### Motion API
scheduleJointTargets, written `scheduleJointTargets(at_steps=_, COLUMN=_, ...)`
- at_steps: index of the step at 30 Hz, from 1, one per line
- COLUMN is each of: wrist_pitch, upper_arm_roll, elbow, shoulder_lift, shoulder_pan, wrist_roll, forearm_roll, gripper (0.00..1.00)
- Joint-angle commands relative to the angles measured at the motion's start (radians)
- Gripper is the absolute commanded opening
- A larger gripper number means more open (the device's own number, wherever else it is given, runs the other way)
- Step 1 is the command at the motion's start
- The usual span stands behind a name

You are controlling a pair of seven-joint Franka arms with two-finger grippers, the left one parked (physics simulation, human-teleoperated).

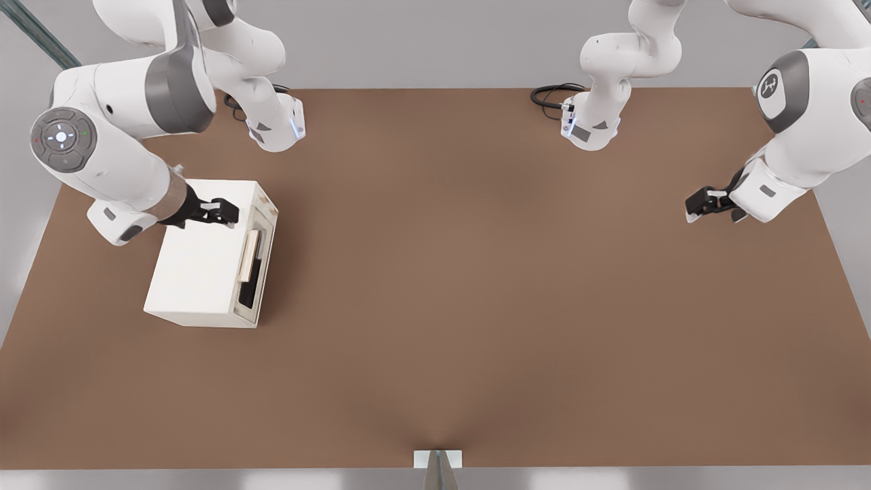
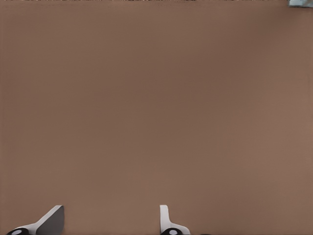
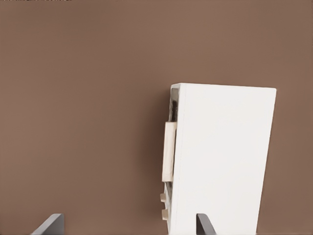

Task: Keep left arm still and open the oven door with right arm

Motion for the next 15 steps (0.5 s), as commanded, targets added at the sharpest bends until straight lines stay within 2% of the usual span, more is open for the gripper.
scheduleJointTargets(at_steps=1, wrist_pitch=-0.004, upper_arm_roll=0.000, elbow=0.002, shoulder_lift=0.002, shoulder_pan=0.002, wrist_roll=0.099, forearm_roll=0.001, gripper=1.00)
scheduleJointTargets(at_steps=3, wrist_pitch=0.030, upper_arm_roll=0.006, elbow=0.002, shoulder_lift=0.033, shoulder_pan=0.019, wrist_roll=0.061, forearm_roll=0.001, gripper=1.00)
scheduleJointTargets(at_steps=4, wrist_pitch=0.029, upper_arm_roll=0.011, elbow=-0.001, shoulder_lift=0.069, shoulder_pan=0.072, wrist_roll=-0.078, forearm_roll=-0.129, gripper=0.85)
scheduleJointTargets(at_steps=5, wrist_pitch=0.030, upper_arm_roll=0.009, elbow=-0.001, shoulder_lift=0.106, shoulder_pan=0.137, wrist_roll=-0.165, forearm_roll=-0.260, gripper=0.00)
scheduleJointTargets(at_steps=6, wrist_pitch=0.059, upper_arm_roll=0.009, elbow=0.010, shoulder_lift=0.209, shoulder_pan=0.260, wrist_roll=-0.171, forearm_roll=-0.491, gripper=0.00)
scheduleJointTargets(at_steps=7, wrist_pitch=0.036, upper_arm_roll=0.008, elbow=0.007, shoulder_lift=0.241, shoulder_pan=0.300, wrist_roll=-0.174, forearm_roll=-0.585, gripper=0.00)
scheduleJointTargets(at_steps=8, wrist_pitch=-0.011, upper_arm_roll=0.008, elbow=-0.047, shoulder_lift=0.255, shoulder_pan=0.333, wrist_roll=-0.066, forearm_roll=-0.604, gripper=0.00)
scheduleJointTargets(at_steps=9, wrist_pitch=-0.203, upper_arm_roll=0.008, elbow=-0.085, shoulder_lift=0.333, shoulder_pan=0.402, wrist_roll=0.178, forearm_roll=-0.683, gripper=0.00)
scheduleJointTargets(at_steps=10, wrist_pitch=-0.264, upper_arm_roll=0.008, elbow=-0.085, shoulder_lift=0.388, shoulder_pan=0.416, wrist_roll=0.240, forearm_roll=-0.696, gripper=0.00)
scheduleJointTargets(at_steps=11, wrist_pitch=-0.255, upper_arm_roll=-0.001, elbow=-0.120, shoulder_lift=0.411, shoulder_pan=0.412, wrist_roll=0.274, forearm_roll=-0.717, gripper=0.00)
scheduleJointTargets(at_steps=12, wrist_pitch=-0.101, upper_arm_roll=0.000, elbow=-0.286, shoulder_lift=0.324, shoulder_pan=0.381, wrist_roll=0.375, forearm_roll=-0.752, gripper=0.00)
scheduleJointTargets(at_steps=15, wrist_pitch=-0.010, upper_arm_roll=-0.041, elbow=-0.317, shoulder_lift=0.324, shoulder_pan=0.364, wrist_roll=0.439, forearm_roll=-0.752, gripper=0.00)
